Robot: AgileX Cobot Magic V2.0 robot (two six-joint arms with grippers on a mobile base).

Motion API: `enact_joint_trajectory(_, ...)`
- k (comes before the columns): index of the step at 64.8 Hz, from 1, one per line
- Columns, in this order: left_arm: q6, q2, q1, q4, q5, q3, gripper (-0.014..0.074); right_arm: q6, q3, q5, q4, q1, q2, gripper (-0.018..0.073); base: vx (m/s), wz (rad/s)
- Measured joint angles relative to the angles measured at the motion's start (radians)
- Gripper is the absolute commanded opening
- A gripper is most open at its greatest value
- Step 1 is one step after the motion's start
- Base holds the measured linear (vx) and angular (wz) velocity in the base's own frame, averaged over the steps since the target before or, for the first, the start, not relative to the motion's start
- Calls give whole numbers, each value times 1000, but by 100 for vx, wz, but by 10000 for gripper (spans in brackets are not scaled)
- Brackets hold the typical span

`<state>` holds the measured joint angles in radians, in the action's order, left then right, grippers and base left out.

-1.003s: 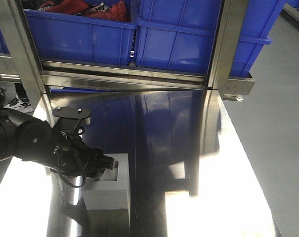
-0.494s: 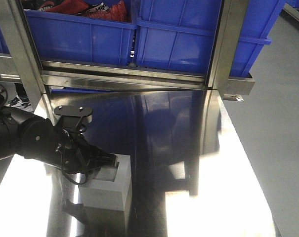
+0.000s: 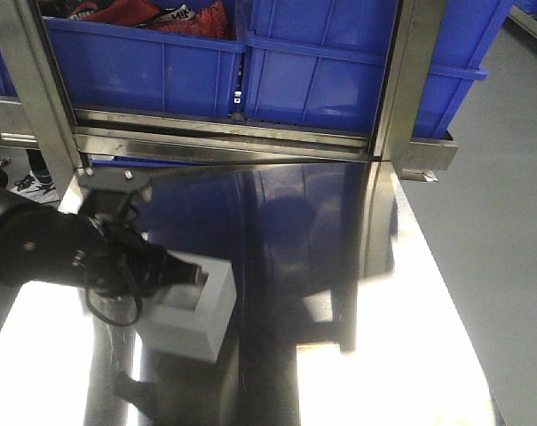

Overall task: Sort gray base to blue bin
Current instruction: 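Close the left gripper on the block's rim and lift it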

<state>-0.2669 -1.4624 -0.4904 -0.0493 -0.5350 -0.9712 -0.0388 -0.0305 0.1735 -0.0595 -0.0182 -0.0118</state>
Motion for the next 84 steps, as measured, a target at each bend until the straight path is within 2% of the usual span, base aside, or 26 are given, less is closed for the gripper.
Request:
enact_joint_trajectory(14, 1, 206, 0, 25, 91, 64, -6, 0, 0, 0, 0, 0, 0, -9, 0, 0)
enact_joint_trajectory(32, 9, 544, 0, 49, 213, 261, -6, 0, 0, 0, 0, 0, 0, -9, 0, 0)
enact_joint_trajectory(52, 11, 909, 0, 148, 348, 517, -6, 0, 0, 0, 0, 0, 0, -9, 0, 0)
enact_joint_trajectory(73, 13, 1105, 0, 179, 457, 735, -6, 0, 0, 0, 0, 0, 0, -9, 0, 0)
enact_joint_trajectory(84, 13, 1133, 0, 179, 507, 763, -6, 0, 0, 0, 0, 0, 0, -9, 0, 0)
